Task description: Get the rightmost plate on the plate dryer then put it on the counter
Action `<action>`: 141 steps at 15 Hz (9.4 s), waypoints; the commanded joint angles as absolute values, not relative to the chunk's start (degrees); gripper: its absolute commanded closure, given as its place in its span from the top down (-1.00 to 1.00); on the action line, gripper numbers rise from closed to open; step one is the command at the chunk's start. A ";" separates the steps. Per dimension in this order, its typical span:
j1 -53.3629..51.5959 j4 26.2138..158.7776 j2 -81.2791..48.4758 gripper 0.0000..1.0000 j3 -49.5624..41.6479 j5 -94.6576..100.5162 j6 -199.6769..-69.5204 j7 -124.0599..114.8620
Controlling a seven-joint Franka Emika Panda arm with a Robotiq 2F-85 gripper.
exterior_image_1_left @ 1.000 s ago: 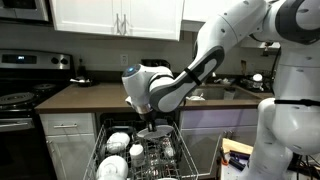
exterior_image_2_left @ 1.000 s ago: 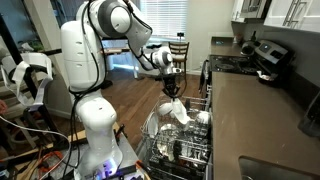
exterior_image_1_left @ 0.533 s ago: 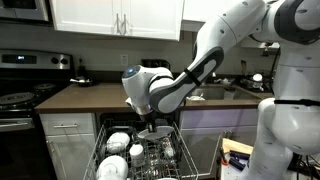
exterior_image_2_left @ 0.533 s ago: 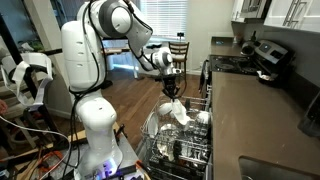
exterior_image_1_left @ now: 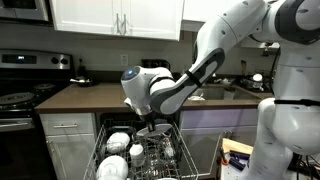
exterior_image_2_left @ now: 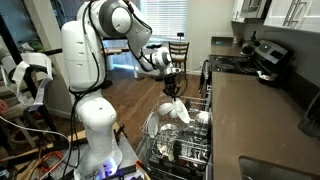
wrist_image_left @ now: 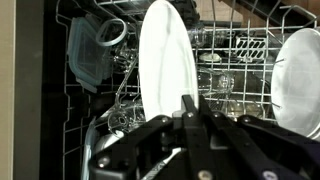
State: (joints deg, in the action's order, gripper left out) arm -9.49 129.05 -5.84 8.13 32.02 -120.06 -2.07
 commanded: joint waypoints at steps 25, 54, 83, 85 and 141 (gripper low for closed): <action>-13.80 124.80 -2.68 -0.97 11.94 45.74 -100.14 -19.77; -12.56 125.09 -4.98 -0.97 10.51 53.52 -97.55 -27.55; -8.86 127.51 -6.03 -0.97 5.94 68.17 -108.81 -33.97; -9.08 126.60 -7.23 -0.89 6.22 65.89 -108.12 -32.69; -4.38 126.60 -10.20 -0.97 2.02 79.07 -120.66 -33.57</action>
